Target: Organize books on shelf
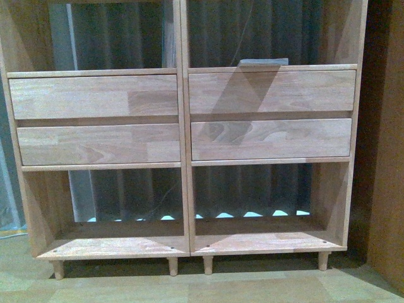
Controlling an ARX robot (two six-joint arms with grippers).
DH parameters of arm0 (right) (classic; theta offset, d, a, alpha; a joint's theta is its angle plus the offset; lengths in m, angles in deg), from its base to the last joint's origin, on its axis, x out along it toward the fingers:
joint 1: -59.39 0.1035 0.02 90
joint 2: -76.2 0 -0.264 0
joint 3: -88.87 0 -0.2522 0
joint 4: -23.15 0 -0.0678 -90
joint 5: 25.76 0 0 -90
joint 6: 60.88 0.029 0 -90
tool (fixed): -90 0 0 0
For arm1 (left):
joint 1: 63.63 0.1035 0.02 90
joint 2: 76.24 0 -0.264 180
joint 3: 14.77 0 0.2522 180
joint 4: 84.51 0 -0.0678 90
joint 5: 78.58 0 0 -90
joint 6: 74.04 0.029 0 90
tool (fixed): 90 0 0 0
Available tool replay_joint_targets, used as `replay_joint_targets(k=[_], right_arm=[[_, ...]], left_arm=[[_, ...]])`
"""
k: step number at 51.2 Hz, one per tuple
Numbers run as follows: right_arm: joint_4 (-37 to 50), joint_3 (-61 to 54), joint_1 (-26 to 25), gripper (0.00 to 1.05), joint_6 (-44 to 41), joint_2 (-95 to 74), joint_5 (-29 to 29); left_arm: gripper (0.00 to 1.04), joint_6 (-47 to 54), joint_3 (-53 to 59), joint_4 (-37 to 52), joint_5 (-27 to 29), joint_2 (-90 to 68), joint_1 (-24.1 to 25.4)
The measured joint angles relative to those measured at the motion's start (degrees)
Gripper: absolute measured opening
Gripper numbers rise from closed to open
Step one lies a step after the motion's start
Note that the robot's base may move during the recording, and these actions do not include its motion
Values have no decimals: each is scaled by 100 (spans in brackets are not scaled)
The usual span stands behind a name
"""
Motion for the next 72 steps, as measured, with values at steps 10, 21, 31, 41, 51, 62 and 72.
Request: replay_joint_targets(k=[10, 21, 31, 41, 51, 62, 72], right_arm=[[0, 0, 0, 98, 0, 0, -2], [0, 0, 0, 98, 0, 2, -2], [0, 0, 0, 98, -2, 2, -2], [0, 0, 0, 98, -2, 2, 0], [0, 0, 0, 98, 0, 0, -2], [0, 0, 0, 98, -2, 2, -2], [0, 0, 0, 98, 0, 0, -2]], left_arm=[[98, 0, 0, 0, -2, -2, 0], [98, -2, 0, 0, 0, 2, -2], [98, 0, 0, 0, -2, 2, -2], [98, 0, 0, 0, -2, 2, -2], [98, 0, 0, 0, 0, 2, -2], [98, 0, 0, 0, -2, 2, -2], [98, 0, 0, 0, -2, 2, -2]])
